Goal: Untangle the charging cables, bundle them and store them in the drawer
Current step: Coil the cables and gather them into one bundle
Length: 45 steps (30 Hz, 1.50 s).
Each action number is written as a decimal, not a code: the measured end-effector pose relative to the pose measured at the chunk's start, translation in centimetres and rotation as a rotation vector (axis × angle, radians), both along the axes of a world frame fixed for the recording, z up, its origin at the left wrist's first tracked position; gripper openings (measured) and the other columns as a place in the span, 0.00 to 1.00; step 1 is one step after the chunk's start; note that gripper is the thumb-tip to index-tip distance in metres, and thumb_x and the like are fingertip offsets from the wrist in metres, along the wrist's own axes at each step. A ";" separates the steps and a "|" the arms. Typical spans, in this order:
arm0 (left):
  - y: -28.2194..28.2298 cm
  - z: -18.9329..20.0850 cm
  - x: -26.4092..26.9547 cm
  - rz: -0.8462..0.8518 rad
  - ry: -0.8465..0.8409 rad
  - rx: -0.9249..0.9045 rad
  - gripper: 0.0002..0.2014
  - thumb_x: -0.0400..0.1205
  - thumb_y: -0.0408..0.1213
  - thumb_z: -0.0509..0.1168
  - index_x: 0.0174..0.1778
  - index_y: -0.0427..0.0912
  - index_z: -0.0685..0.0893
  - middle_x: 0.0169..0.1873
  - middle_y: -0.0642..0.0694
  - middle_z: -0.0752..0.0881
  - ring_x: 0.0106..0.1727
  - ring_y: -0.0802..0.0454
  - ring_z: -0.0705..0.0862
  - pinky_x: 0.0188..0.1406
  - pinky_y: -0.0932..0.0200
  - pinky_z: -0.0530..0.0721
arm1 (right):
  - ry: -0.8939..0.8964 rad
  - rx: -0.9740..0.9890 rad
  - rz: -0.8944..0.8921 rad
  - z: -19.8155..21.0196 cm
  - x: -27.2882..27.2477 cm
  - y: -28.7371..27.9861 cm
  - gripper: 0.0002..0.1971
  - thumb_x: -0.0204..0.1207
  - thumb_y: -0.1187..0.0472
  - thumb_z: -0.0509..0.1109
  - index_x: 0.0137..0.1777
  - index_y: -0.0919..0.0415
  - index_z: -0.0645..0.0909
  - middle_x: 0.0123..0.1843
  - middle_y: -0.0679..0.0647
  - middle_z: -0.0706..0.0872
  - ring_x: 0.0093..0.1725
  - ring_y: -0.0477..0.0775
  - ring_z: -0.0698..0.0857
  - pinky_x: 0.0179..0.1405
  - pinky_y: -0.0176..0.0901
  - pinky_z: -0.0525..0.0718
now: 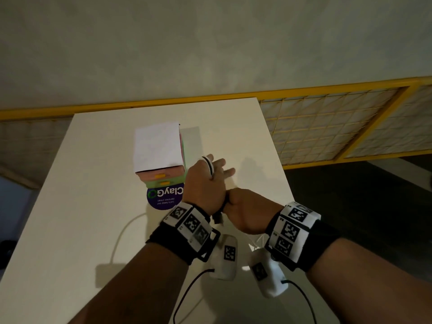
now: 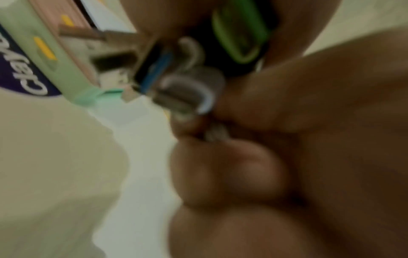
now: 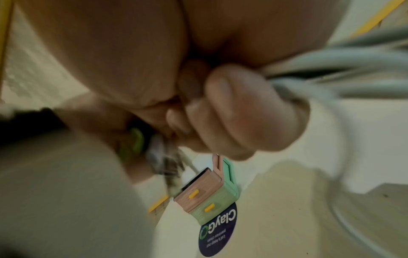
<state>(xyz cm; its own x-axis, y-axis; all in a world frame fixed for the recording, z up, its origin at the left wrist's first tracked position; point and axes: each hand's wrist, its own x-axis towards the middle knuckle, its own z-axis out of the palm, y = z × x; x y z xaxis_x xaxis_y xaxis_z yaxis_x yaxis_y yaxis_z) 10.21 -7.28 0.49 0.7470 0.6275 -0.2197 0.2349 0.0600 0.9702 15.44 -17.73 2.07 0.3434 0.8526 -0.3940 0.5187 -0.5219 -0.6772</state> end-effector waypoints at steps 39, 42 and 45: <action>-0.5 3.3 -2.1 -0.467 -0.422 -0.614 0.15 0.81 0.41 0.68 0.46 0.29 0.87 0.09 0.52 0.74 0.08 0.60 0.63 0.15 0.66 0.58 | 0.564 0.652 -0.344 2.3 4.9 0.0 0.13 0.74 0.62 0.65 0.38 0.47 0.91 0.27 0.61 0.77 0.24 0.54 0.64 0.25 0.47 0.56; 0.2 4.0 -2.2 -0.379 -0.440 -0.664 0.22 0.81 0.31 0.58 0.71 0.28 0.75 0.19 0.50 0.85 0.12 0.63 0.63 0.21 0.58 0.54 | 0.208 0.471 -0.351 1.1 3.6 0.3 0.14 0.76 0.58 0.58 0.47 0.50 0.86 0.33 0.47 0.79 0.26 0.47 0.75 0.25 0.40 0.67; 0.6 4.1 -2.1 -0.304 -0.403 -0.715 0.26 0.72 0.28 0.57 0.68 0.28 0.77 0.50 0.40 0.93 0.11 0.62 0.65 0.24 0.57 0.54 | -0.083 0.217 -0.169 0.0 2.2 0.3 0.15 0.83 0.63 0.58 0.64 0.65 0.80 0.45 0.46 0.81 0.42 0.45 0.81 0.47 0.45 0.85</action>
